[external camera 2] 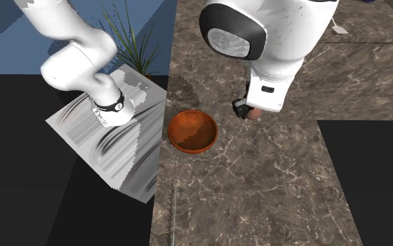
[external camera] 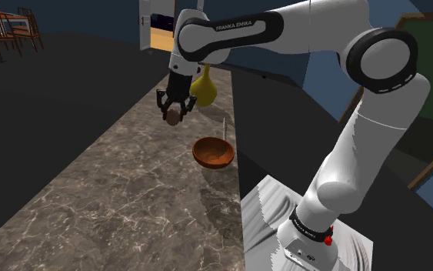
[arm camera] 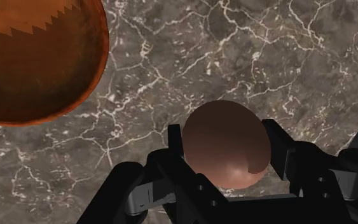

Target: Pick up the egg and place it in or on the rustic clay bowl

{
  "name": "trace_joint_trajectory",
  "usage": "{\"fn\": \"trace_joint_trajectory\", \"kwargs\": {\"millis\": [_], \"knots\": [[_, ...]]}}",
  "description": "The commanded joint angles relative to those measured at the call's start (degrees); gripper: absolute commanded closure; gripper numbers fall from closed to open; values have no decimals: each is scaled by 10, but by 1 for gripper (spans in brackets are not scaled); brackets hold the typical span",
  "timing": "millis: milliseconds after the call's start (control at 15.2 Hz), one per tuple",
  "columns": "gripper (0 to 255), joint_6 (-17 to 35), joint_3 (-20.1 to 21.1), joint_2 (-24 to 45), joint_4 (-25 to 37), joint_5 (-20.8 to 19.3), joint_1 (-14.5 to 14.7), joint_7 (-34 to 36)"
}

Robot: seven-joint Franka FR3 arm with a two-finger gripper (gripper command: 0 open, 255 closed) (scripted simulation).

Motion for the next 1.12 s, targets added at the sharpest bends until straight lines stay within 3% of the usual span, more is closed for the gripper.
{"fn": "trace_joint_trajectory", "kwargs": {"millis": [0, 726, 1056], "knots": [[255, 4, -5, -40, -45, 8, -6, -15], [255, -15, -64, -260, -262, 21, -39, -113], [255, 14, -67, -265, -298, 22, -40, -124]]}}
